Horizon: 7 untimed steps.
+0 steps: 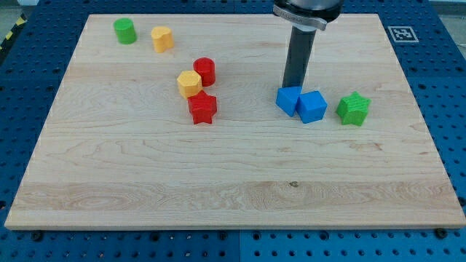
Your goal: Slide the green circle to the center right
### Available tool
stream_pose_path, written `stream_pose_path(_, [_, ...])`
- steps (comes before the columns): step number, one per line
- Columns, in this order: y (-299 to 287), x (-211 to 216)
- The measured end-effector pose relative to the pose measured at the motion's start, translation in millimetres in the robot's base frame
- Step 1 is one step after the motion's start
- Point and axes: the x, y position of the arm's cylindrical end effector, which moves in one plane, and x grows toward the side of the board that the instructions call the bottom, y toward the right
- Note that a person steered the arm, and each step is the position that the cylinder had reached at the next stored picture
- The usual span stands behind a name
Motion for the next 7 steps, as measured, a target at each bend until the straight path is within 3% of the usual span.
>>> stream_pose_path(3, [-37,24])
stream_pose_path(4, [-42,1])
stream_pose_path(5, [-42,-50])
stream_pose_path(7, [-99,-83])
